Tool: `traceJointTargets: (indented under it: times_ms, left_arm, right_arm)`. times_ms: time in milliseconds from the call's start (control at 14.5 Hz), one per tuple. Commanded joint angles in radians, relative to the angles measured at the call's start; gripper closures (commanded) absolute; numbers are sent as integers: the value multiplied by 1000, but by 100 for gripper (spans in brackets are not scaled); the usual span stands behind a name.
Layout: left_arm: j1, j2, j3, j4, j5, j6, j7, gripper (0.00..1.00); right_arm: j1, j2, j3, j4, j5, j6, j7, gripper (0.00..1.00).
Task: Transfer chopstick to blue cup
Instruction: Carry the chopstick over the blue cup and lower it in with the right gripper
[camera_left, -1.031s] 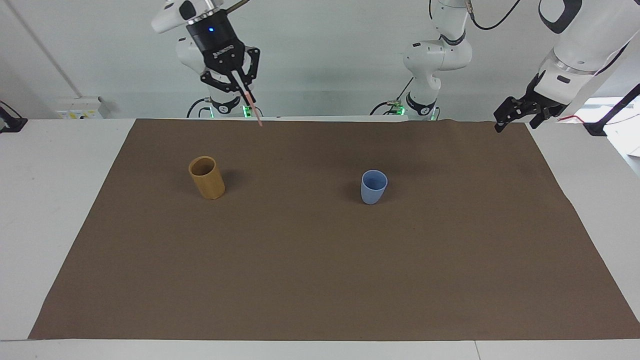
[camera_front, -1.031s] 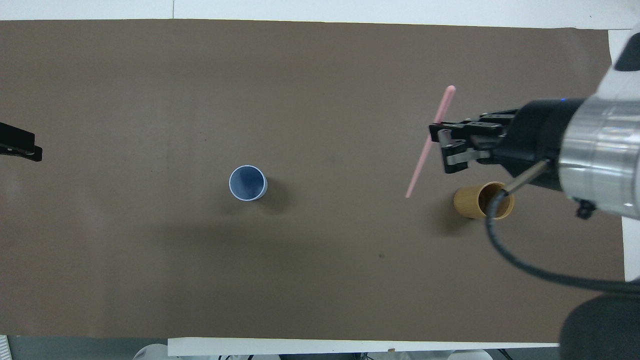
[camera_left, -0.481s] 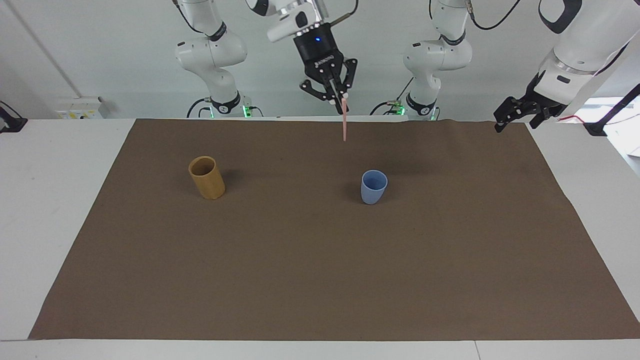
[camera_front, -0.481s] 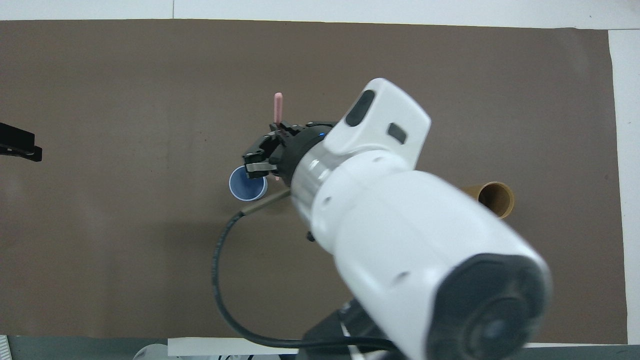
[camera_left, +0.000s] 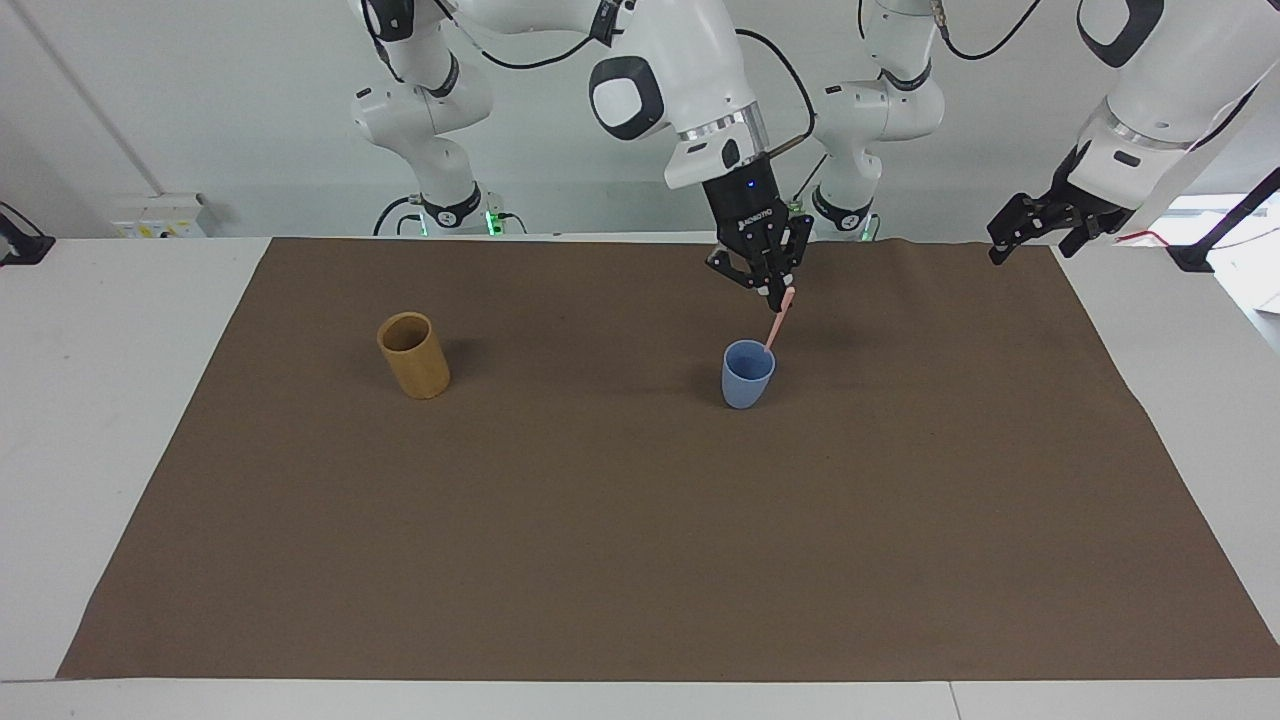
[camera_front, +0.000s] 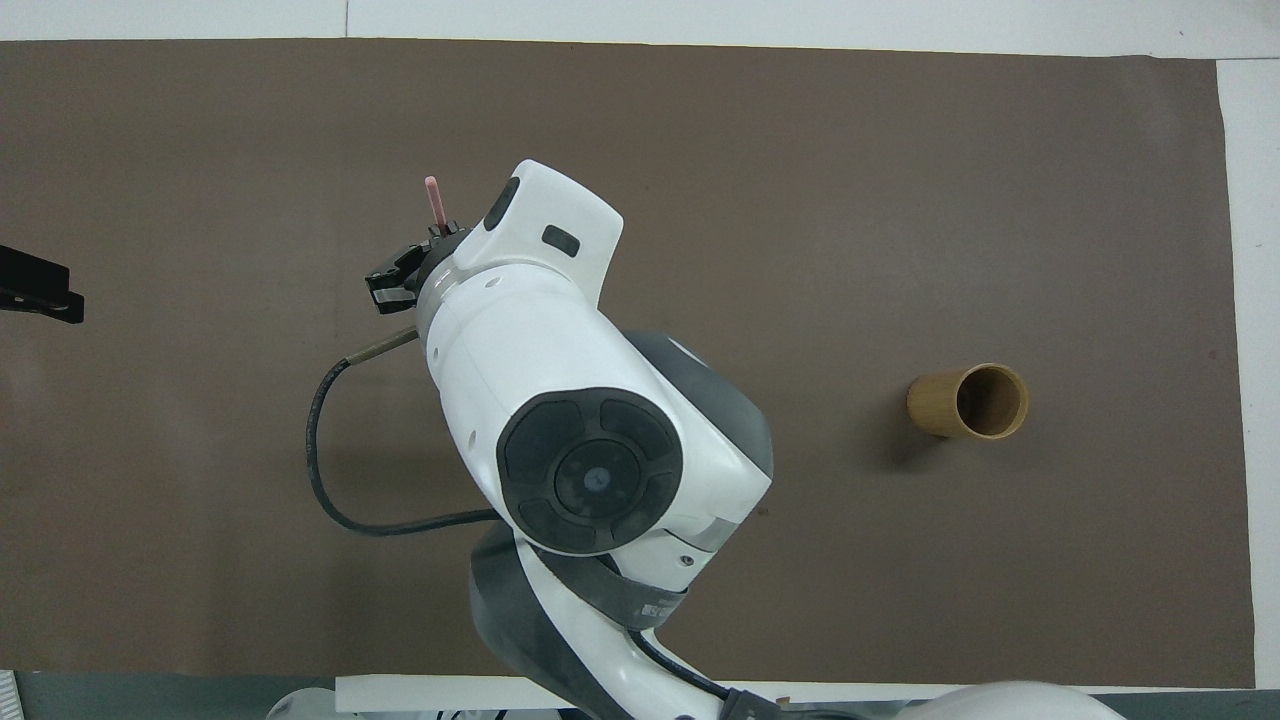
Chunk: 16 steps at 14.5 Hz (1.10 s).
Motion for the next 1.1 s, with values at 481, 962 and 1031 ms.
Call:
traceJointTargets:
  times_ms: [481,962,1031]
  left_arm:
    - [8,-12,0,-5,-7,-12,16,0]
    - [8,-12,0,-5,-7,-12,16,0]
    - [8,-12,0,-5,-7,-12,16,0]
  right_arm:
    - [5,-26,3,-135,-38,37,82,99]
    - [3,-61,2,-232,-40,106,82,54]
    - [5,-63,2,-232,-40,105,83,13]
